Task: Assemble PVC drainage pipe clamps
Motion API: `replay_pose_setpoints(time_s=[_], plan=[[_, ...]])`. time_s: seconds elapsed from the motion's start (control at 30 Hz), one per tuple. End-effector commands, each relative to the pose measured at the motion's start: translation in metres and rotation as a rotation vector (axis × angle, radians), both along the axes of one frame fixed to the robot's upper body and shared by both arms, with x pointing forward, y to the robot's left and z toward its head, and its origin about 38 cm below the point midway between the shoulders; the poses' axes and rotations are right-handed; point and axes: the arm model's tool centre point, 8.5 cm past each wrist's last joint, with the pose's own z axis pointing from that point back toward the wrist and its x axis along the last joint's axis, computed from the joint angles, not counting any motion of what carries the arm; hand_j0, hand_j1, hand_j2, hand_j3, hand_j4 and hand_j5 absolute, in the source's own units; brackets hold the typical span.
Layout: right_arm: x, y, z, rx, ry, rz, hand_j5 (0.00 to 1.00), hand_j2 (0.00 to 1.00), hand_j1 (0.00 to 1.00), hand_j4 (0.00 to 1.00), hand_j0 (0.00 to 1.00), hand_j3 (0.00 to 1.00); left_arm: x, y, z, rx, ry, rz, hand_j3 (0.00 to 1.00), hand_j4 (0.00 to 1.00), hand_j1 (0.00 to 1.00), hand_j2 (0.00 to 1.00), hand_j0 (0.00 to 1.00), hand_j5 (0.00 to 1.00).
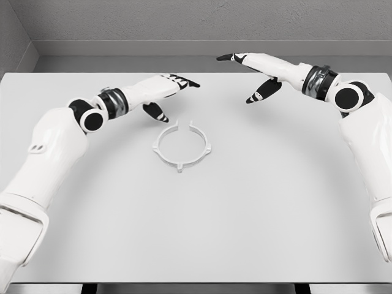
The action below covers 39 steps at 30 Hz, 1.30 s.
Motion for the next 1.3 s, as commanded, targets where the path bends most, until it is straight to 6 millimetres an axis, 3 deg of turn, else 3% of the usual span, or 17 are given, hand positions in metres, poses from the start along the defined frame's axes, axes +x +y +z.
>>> replay_pose_setpoints(time_s=[0.0, 0.57, 1.27], plan=[[0.0, 0.0, 0.001, 0.009, 0.001, -0.002, 1.0, 1.0, 1.0, 1.0, 1.0, 1.0, 0.0, -0.003, -0.001, -0.008, 0.004, 0.002, 1.0, 1.0, 1.0, 1.0, 1.0, 1.0], [0.001, 0.001, 0.003, 0.01, -0.003, -0.001, 1.0, 1.0, 1.0, 1.0, 1.0, 1.0, -0.004, -0.027, -0.004, -0.025, 0.012, -0.032, 1.0, 1.0, 1.0, 1.0, 1.0, 1.0], [0.001, 0.0, 0.003, 0.009, -0.003, -0.002, 1.0, 1.0, 1.0, 1.0, 1.0, 1.0, -0.001, -0.017, 0.001, -0.034, 0.004, -0.013, 1.0, 1.0, 1.0, 1.0, 1.0, 1.0]])
